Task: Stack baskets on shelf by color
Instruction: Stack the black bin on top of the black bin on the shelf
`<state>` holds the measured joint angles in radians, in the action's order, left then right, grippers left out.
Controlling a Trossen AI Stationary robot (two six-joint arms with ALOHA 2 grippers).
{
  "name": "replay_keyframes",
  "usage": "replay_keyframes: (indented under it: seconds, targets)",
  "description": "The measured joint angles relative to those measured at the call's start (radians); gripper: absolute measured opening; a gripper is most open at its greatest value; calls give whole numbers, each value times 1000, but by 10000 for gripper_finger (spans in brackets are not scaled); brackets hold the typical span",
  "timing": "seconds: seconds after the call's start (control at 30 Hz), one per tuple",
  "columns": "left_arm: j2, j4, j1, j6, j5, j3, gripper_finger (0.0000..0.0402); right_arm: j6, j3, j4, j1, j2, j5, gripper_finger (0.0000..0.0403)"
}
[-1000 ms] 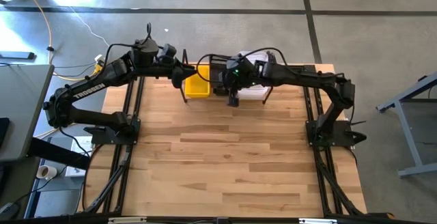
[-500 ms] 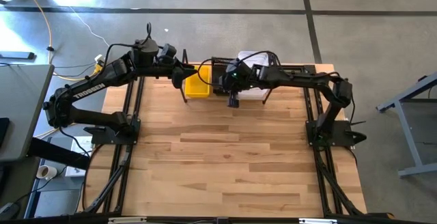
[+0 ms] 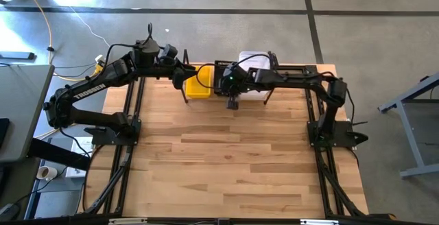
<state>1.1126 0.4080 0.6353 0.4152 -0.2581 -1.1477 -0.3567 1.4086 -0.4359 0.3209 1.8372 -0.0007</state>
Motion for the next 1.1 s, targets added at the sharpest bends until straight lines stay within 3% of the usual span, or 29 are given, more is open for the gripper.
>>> replay_keyframes:
  seconds: [1.1]
  targets:
    - [0,0,0,0,1,0,152,-22,4,-29,13,29,30,4]
